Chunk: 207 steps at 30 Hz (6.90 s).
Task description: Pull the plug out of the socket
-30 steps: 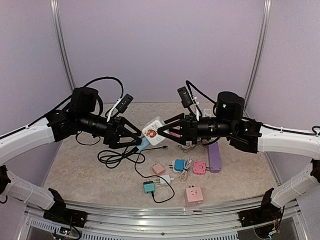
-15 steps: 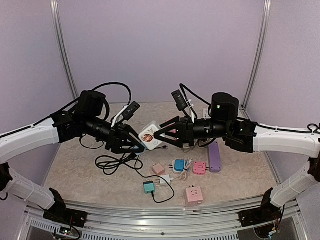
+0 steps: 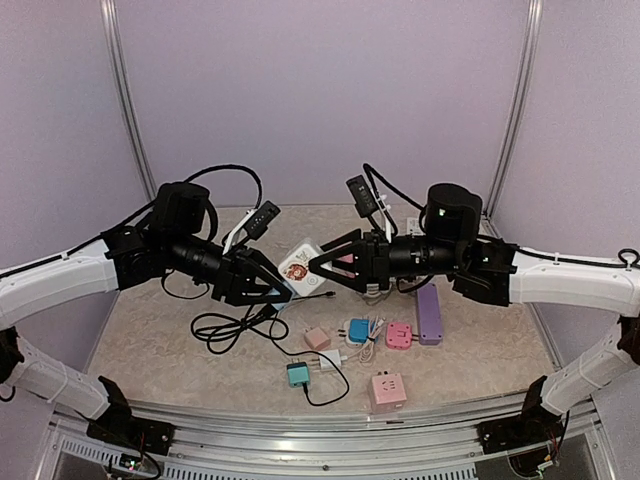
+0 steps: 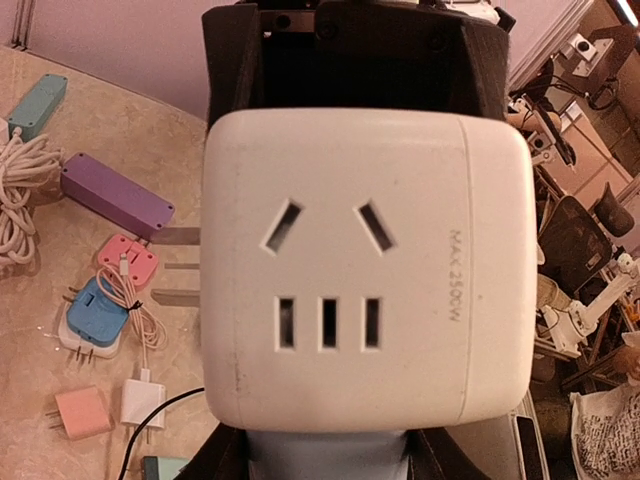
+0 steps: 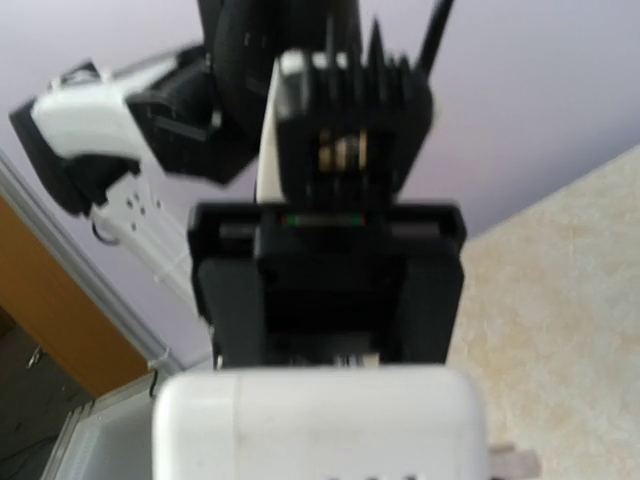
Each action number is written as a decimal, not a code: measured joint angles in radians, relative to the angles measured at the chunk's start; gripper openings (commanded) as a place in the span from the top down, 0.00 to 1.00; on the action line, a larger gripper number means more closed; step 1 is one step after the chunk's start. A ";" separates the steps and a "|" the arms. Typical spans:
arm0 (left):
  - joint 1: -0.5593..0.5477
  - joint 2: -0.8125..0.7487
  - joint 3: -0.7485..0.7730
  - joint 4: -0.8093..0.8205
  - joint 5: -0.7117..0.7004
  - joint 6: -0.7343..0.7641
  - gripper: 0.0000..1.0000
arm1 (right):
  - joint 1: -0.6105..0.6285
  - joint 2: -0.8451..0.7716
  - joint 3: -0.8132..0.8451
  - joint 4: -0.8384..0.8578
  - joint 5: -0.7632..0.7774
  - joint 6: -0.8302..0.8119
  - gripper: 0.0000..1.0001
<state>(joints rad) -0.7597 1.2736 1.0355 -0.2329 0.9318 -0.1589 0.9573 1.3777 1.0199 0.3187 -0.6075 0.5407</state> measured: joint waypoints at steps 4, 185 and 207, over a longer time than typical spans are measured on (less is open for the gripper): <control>-0.031 -0.011 -0.002 0.080 -0.017 -0.067 1.00 | 0.013 -0.020 -0.008 0.048 0.069 0.003 0.05; 0.082 0.045 0.024 0.174 0.070 -0.132 1.00 | 0.072 0.011 -0.083 0.304 0.353 0.128 1.00; 0.094 0.044 0.024 0.233 0.136 -0.121 1.00 | 0.138 -0.039 -0.001 0.105 0.501 0.055 1.00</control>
<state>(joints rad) -0.6655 1.3178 1.0592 -0.0002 1.0676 -0.2802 1.0954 1.3384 1.0187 0.4236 -0.1062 0.5957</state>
